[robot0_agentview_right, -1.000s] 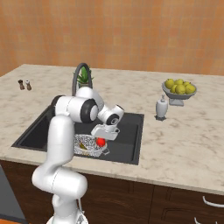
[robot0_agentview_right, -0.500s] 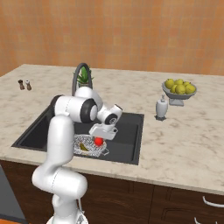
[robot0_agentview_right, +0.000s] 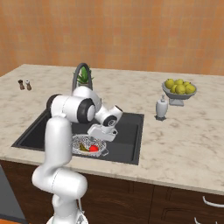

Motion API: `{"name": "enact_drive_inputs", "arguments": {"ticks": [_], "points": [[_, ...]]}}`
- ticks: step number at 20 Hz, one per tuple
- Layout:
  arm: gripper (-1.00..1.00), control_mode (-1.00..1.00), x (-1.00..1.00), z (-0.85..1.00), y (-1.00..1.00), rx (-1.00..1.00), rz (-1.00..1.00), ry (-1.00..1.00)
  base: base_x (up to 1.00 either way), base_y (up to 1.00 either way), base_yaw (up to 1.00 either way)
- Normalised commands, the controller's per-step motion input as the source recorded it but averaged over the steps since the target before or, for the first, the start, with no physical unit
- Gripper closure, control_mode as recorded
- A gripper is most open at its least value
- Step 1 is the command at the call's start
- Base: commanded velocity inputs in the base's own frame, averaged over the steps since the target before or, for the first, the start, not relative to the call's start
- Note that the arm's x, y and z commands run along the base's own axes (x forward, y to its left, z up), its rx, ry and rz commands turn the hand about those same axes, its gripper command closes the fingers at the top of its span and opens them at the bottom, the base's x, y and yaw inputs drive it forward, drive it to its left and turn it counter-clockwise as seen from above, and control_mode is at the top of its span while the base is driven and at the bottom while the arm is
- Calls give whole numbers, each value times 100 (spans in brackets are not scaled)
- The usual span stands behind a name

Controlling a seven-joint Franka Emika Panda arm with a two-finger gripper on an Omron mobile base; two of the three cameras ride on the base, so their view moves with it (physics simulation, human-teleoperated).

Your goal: Put the colander in the sink, put the apple, pear in the colander, and turn on the sink faucet and pour water over the colander.

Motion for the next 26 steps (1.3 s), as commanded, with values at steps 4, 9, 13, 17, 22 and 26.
{"name": "enact_drive_inputs", "arguments": {"ticks": [4,9,13,17,22,26], "points": [[-100,-100,-20,39,-3,-6,-6,-6,0,0,0],[-100,-100,-40,56,-15,-7,-1,-19,0,0,0],[-100,-100,-42,56,-11,-13,3,-39,0,0,0],[-100,-100,-34,59,-12,-18,8,-39,0,0,0],[-100,-100,-36,53,-3,-18,19,-50,0,0,0],[-100,-100,-31,59,-5,-1,14,-41,0,0,0]]}}
